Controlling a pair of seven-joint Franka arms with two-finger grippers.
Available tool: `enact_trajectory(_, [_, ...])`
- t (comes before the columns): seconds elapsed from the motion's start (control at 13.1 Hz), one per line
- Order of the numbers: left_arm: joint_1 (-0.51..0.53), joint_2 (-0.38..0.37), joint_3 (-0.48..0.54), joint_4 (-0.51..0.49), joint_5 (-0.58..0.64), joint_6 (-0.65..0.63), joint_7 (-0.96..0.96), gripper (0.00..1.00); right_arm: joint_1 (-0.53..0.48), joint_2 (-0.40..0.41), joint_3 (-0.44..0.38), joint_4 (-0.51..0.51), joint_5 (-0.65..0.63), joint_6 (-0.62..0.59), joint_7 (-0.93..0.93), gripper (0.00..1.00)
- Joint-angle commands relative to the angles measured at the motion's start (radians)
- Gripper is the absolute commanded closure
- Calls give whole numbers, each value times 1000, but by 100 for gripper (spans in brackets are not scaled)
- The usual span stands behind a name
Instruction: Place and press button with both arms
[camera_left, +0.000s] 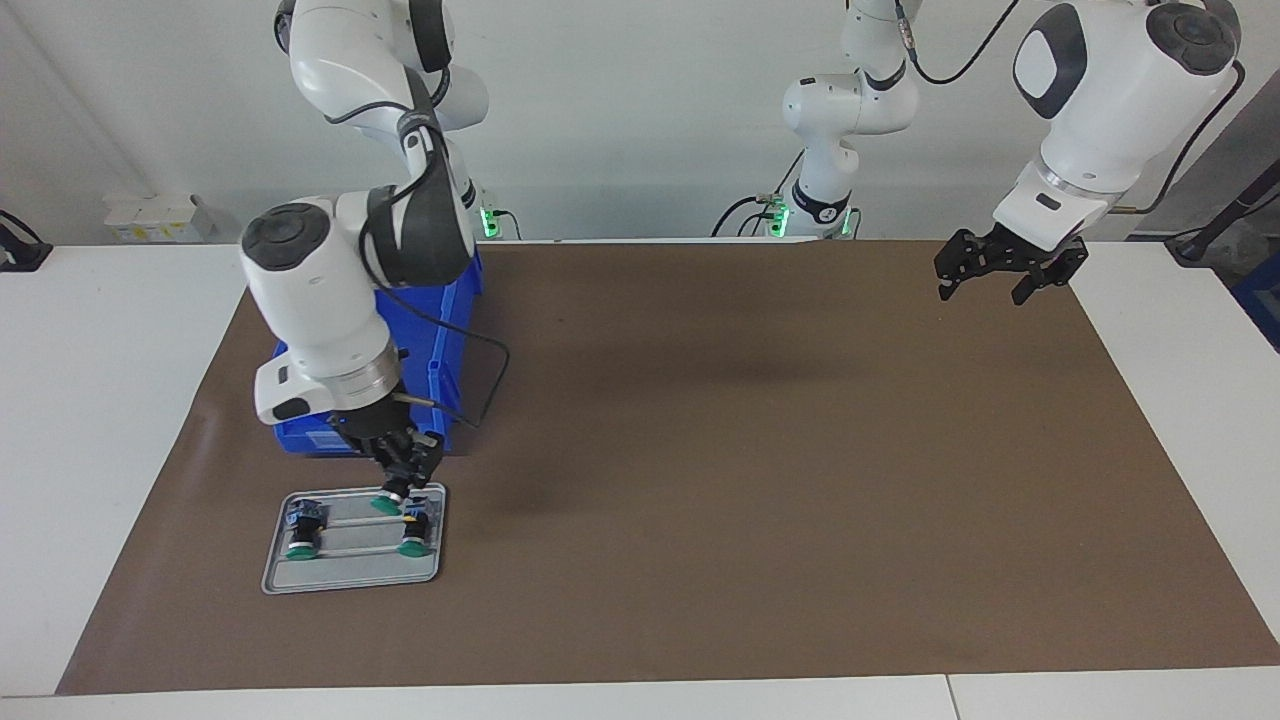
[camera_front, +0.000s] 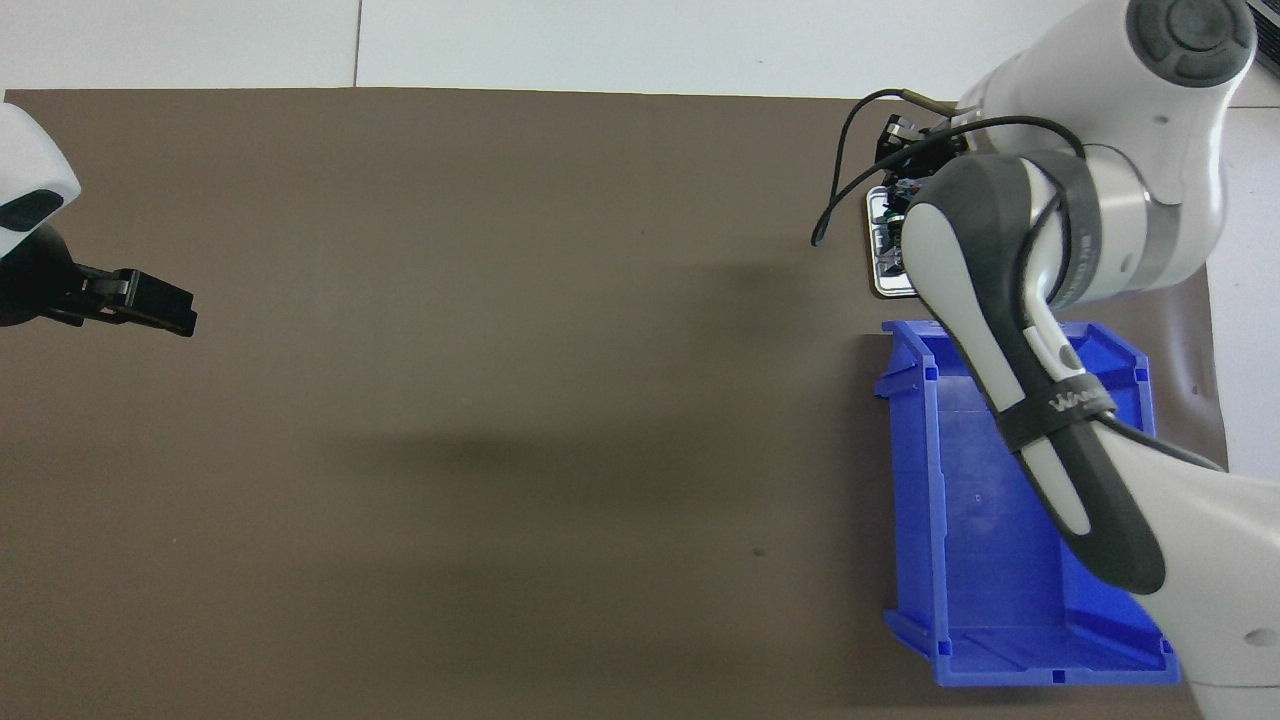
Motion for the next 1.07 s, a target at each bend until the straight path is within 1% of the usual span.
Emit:
enact_trajectory(0.0, [8, -32, -4, -36, -10, 2, 1, 0, 91, 1, 7, 10, -31, 2, 473, 100])
enact_trajectory(0.15, [8, -32, -4, -36, -10, 2, 1, 0, 181, 1, 7, 5, -48, 8, 740, 100])
enact_trajectory(0.23, [8, -32, -4, -36, -10, 2, 1, 0, 241, 4, 10, 2, -83, 8, 870, 100])
enact_trajectory(0.38, [8, -32, -4, -36, -10, 2, 1, 0, 329, 26, 11, -2, -108, 25, 1107, 100])
enact_trajectory(0.54, [8, -32, -4, -36, -10, 2, 0, 0, 422, 88, 11, 1, -132, 28, 1277, 100])
enact_trajectory(0.61, [5, -32, -4, -36, -10, 2, 0, 0, 471, 142, 11, 5, -172, 40, 1377, 100])
enact_trajectory(0.69, [1, -32, -4, -36, -10, -5, 0, 0, 491, 165, 13, 4, -186, 95, 1449, 100])
enact_trajectory(0.77, [-2, -35, -5, -36, -10, -5, 3, 0, 505, 173, 13, -4, -188, 133, 1480, 100])
enact_trajectory(0.92, [-7, -34, -5, -33, -9, 15, 9, 0, 544, 187, 14, -27, -180, 155, 1497, 100])
enact_trajectory(1.0, [-5, -34, -5, -33, -9, 20, 13, 0, 550, 182, 14, -60, -180, 186, 1525, 100])
